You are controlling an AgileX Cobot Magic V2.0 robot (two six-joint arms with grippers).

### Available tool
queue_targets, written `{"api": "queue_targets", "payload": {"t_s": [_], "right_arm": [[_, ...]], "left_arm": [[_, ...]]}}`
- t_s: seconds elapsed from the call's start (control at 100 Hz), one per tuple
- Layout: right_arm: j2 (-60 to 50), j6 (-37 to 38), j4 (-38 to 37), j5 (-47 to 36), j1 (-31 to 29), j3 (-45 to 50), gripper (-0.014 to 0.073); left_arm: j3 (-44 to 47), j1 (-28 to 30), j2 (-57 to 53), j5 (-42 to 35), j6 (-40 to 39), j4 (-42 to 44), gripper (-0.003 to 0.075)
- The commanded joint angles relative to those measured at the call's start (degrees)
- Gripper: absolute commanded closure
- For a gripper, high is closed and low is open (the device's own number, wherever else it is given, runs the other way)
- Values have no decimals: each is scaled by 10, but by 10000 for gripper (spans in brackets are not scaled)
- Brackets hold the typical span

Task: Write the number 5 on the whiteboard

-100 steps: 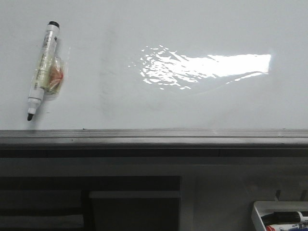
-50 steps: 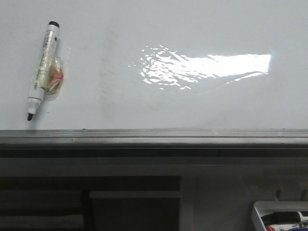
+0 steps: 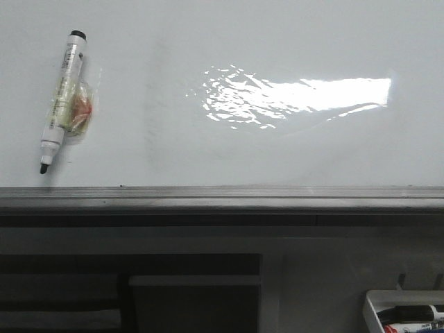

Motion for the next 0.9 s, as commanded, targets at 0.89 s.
{"api": "queue_targets", "payload": {"t_s": [0.89], "right_arm": [[98,38,44,127,-2,-127,655]], "left_arm": [[-93,0,20,-6,-5,-2,741]]}}
